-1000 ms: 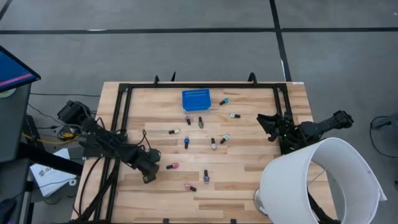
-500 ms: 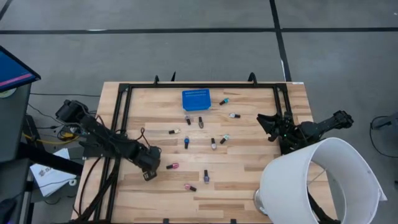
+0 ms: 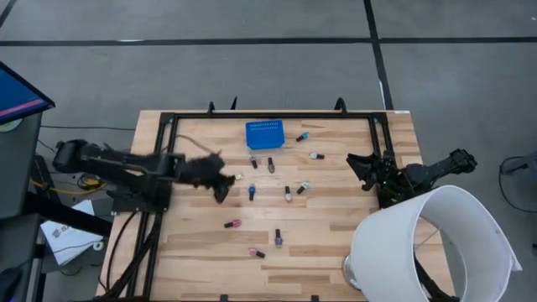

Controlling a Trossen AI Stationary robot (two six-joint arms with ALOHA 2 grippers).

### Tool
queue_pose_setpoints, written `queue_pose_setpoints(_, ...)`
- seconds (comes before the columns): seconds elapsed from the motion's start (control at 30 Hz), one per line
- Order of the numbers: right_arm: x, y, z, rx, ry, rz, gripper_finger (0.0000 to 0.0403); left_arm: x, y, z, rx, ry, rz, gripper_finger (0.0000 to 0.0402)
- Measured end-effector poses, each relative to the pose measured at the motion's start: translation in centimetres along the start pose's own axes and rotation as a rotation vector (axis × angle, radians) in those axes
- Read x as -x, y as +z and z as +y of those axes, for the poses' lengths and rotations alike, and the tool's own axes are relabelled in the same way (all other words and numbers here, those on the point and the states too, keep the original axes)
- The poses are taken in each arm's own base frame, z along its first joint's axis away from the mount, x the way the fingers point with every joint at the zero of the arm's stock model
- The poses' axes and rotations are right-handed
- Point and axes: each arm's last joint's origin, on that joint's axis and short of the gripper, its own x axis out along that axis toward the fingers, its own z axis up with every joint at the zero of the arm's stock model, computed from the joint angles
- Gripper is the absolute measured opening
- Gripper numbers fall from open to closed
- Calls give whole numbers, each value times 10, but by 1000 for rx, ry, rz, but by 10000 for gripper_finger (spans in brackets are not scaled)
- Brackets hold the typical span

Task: Pick & Place Nail Polish
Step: Put the bottom transparent nail polish bottle into the blue basket

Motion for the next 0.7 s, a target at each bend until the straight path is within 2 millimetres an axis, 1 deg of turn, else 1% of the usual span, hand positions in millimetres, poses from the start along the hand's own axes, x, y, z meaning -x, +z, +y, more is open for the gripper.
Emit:
queue_pose_setpoints(0.2,0,0,0,-1,0,0,143,-13,60,17,-118,30,-141,49)
queue_pose_setpoints(0.4,0,0,0,-1,0,-1,142,-44,114,35,-228,76,-142,49)
queue_pose_setpoints(0.47,0,0,0,-1,0,0,140,-59,128,41,-249,91,-127,49)
queue_pose_setpoints(0.57,0,0,0,-1,0,0,139,-82,144,51,-272,109,-98,49)
queue_pose_setpoints(0.7,0,0,0,-1,0,-1,141,-111,155,68,-274,127,-50,49)
